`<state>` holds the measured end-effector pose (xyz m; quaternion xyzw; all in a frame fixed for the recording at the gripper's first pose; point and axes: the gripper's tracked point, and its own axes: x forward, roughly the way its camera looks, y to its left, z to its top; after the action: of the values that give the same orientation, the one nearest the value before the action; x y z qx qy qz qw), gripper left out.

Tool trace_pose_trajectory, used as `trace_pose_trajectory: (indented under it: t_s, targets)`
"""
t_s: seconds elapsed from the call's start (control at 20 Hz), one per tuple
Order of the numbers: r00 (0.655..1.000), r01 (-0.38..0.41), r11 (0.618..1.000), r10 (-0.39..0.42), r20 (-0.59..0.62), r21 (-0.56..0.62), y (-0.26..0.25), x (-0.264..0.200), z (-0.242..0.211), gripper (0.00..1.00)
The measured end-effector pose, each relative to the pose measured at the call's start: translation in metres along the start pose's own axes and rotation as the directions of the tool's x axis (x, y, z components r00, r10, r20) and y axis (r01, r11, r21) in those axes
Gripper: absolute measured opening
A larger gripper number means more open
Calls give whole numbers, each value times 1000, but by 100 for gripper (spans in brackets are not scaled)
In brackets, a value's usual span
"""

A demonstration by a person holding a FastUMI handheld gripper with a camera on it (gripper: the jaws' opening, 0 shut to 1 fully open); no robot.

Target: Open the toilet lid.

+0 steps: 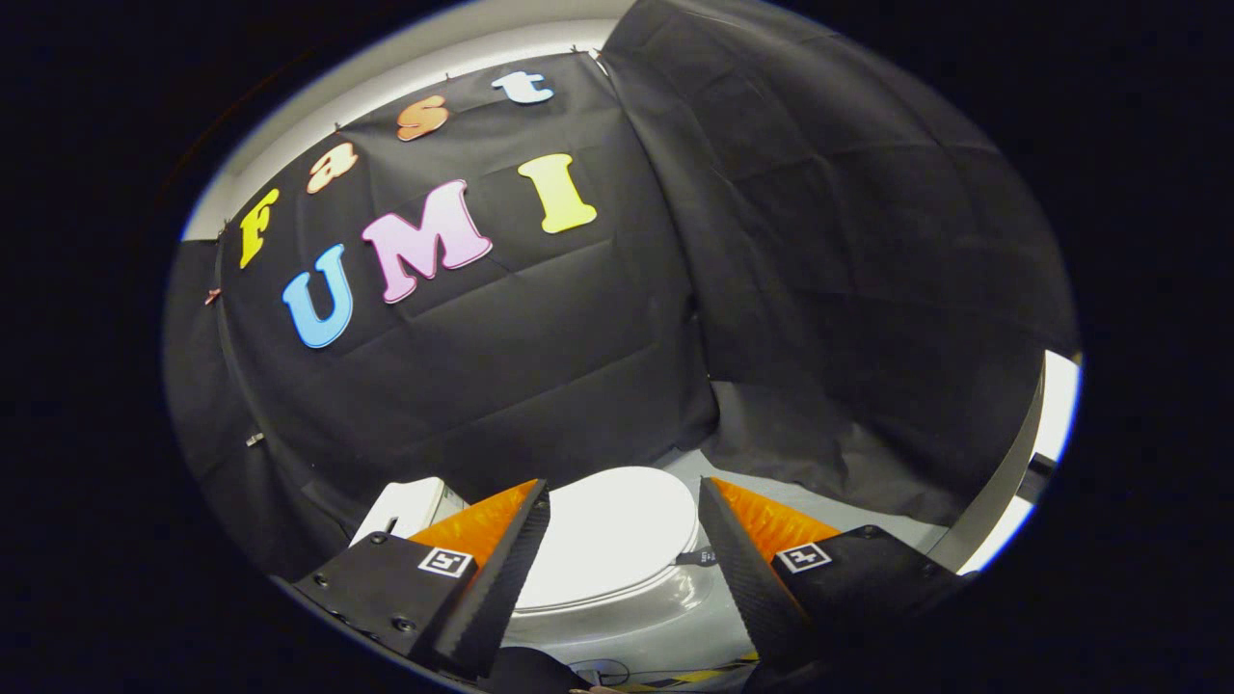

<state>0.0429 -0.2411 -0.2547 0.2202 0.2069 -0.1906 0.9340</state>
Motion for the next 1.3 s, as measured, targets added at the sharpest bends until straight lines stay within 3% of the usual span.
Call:
trace_pose_trajectory:
  t_s: [0.4,0.65,1.05,1.3]
  targets:
    - [988,78,989,-60,-140,122,-68,71,-57,98]
    - [973,94,967,-39,-226,237,-104,113,-106,97]
    - [947,157,884,-8,-321,440,-149,159,-175,97]
    - [929,126,800,111,-352,586,-142,183,-217,97]
